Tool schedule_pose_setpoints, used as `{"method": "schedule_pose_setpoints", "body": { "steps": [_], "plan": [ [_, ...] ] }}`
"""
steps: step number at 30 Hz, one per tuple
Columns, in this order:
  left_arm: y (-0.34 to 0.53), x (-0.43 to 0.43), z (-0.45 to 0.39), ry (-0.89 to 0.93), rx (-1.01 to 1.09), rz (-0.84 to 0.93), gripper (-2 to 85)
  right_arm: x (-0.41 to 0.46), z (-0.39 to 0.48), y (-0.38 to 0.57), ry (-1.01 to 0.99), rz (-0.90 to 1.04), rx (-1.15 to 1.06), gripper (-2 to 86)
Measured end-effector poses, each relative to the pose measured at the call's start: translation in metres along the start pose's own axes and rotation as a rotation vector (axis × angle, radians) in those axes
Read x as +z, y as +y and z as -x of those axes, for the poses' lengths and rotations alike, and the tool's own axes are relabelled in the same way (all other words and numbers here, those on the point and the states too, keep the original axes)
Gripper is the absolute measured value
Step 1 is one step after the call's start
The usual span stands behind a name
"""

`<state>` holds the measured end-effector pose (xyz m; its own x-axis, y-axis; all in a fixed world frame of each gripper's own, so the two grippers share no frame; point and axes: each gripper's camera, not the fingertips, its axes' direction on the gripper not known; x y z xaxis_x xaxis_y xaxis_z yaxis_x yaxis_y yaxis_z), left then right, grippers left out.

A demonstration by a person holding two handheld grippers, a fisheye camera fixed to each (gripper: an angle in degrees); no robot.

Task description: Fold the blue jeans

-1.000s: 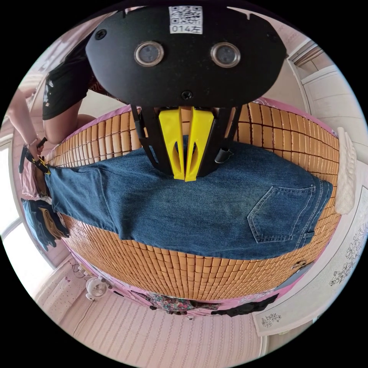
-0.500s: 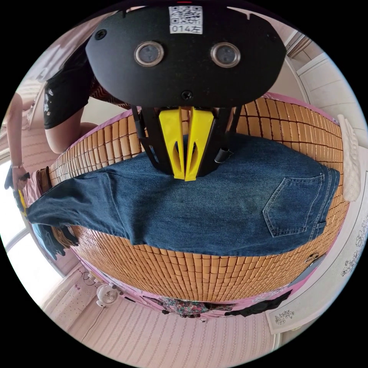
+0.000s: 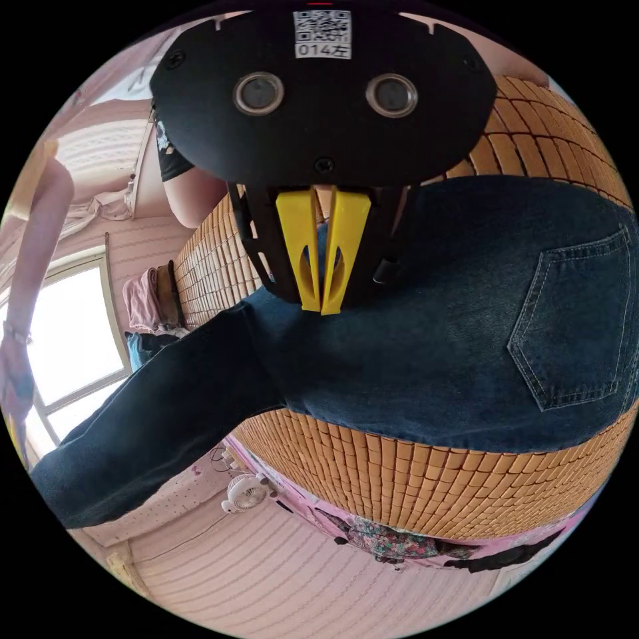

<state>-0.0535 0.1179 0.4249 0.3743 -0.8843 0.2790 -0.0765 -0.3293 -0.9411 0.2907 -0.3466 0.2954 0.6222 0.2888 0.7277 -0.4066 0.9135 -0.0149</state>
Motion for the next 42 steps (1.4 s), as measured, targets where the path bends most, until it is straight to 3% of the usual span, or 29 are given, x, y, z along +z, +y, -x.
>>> {"method": "schedule_pose_setpoints", "body": {
  "steps": [2, 6, 9, 15, 18, 22, 24, 28, 31, 36, 42],
  "plan": [
    [0.014, -0.041, 0.008, -0.026, -0.007, -0.078, -0.5, 0.076, 0.032, 0.013, -0.123, 0.098, -0.03, 3.5],
    [0.072, -0.151, 0.061, -0.261, -0.166, -0.271, 0.4, 0.251, 0.092, 0.105, -0.414, 0.539, 0.03, 5.3],
    [0.104, -0.205, 0.106, -0.46, -0.266, -0.26, 2.2, 0.307, 0.121, 0.176, -0.393, 0.797, -0.008, 6.7],
    [0.114, -0.265, 0.15, -0.427, -0.337, -0.402, 5.5, 0.306, 0.13, 0.2, -0.222, 0.822, -0.115, 9.0],
    [0.094, -0.272, 0.146, -0.379, -0.267, -0.464, 6.5, 0.311, 0.12, 0.204, -0.114, 0.871, -0.146, 10.2],
    [0.061, -0.253, 0.149, -0.455, -0.254, -0.333, 7.7, 0.314, 0.1, 0.214, -0.025, 0.928, -0.116, 10.3],
    [0.046, -0.227, 0.164, -0.469, -0.299, -0.146, 7.0, 0.314, 0.09, 0.218, -0.003, 0.943, -0.073, 10.4],
    [0.044, -0.237, 0.151, -0.523, -0.243, -0.157, 3.7, 0.302, 0.065, 0.224, 0.013, 0.965, 0.053, 10.2],
    [0.038, -0.262, 0.127, -0.468, -0.139, -0.236, 1.1, 0.284, 0.048, 0.229, -0.01, 0.914, 0.168, 9.6],
    [0.055, -0.323, 0.111, -0.426, -0.096, -0.387, 0.2, 0.26, 0.023, 0.229, 0.063, 0.908, 0.19, 8.5],
    [0.099, -0.266, 0.176, -0.429, -0.32, -0.171, 1.5, 0.247, -0.02, 0.231, 0.158, 0.946, 0.255, 9.1]
  ]
}}
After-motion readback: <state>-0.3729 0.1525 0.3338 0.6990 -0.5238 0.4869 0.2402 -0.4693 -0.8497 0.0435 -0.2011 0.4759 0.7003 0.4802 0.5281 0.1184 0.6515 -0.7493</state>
